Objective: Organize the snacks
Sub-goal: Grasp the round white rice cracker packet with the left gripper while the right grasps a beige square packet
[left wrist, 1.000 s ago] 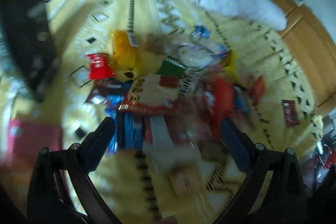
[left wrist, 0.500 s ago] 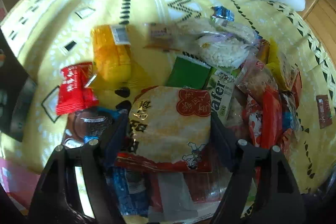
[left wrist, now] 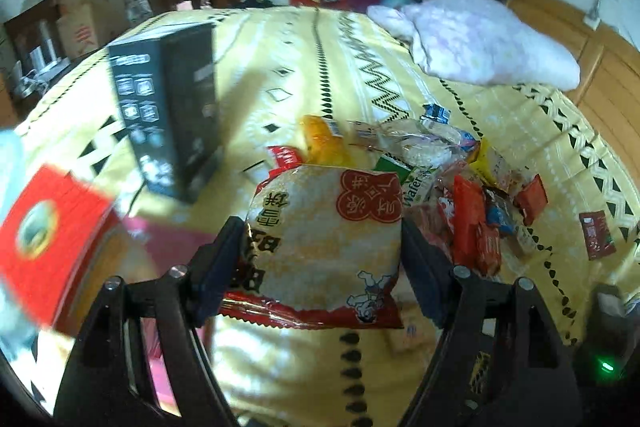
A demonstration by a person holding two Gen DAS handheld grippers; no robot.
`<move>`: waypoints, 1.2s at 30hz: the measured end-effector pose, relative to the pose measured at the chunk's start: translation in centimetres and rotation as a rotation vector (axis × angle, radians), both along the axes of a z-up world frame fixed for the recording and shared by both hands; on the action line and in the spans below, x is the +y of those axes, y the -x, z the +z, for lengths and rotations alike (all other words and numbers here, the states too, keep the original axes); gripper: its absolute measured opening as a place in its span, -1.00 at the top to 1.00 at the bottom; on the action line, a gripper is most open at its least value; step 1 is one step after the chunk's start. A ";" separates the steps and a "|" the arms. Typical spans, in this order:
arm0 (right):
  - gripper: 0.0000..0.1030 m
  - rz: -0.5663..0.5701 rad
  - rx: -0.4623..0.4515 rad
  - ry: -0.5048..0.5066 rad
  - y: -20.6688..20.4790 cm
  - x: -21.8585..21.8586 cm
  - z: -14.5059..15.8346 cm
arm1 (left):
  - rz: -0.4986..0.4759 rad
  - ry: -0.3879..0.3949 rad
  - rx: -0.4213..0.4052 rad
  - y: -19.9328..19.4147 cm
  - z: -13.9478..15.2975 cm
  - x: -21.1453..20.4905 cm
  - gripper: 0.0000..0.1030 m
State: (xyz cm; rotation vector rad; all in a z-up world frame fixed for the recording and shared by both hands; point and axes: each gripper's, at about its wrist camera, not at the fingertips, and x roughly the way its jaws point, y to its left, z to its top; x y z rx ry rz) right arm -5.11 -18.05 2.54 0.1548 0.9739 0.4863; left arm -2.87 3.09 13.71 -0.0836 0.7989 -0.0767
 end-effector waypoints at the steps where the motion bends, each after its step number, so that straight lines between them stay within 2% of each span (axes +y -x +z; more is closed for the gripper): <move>1: -0.43 0.010 0.003 0.004 -0.6 1.0 -0.4 | 0.009 -0.009 -0.009 0.4 0.0 0.2 -0.50; 7: -0.43 -0.003 0.021 0.080 -3.0 4.3 -2.6 | 0.034 -0.012 0.001 1.3 -1.4 0.7 -0.50; 10: -0.21 -0.034 0.022 0.107 -3.4 4.2 -3.5 | 0.035 -0.002 0.012 1.4 -1.7 0.8 -0.50; 11: -0.04 -0.041 0.017 0.113 -3.3 4.0 -3.4 | 0.034 0.001 0.009 1.7 -1.7 0.8 -0.50; 13: 0.11 -0.046 0.013 0.108 -3.1 3.2 -3.2 | 0.030 0.004 -0.001 1.9 -1.5 0.7 -0.50; 14: 0.12 -0.049 0.012 0.104 -2.8 2.7 -3.0 | 0.029 0.004 -0.004 2.0 -1.4 0.7 -0.50; 22: 0.13 -0.046 -0.045 0.092 0.5 -0.3 0.5 | -0.024 0.015 -0.018 3.2 -1.3 -0.5 -0.50; 26: 0.14 -0.064 -0.110 0.111 1.4 -1.5 2.9 | -0.068 -0.010 -0.057 4.3 -0.1 -1.8 -0.50; 36: 0.14 -0.133 -0.200 0.060 2.0 -4.1 8.1 | -0.113 -0.055 -0.140 5.7 3.3 -3.6 -0.50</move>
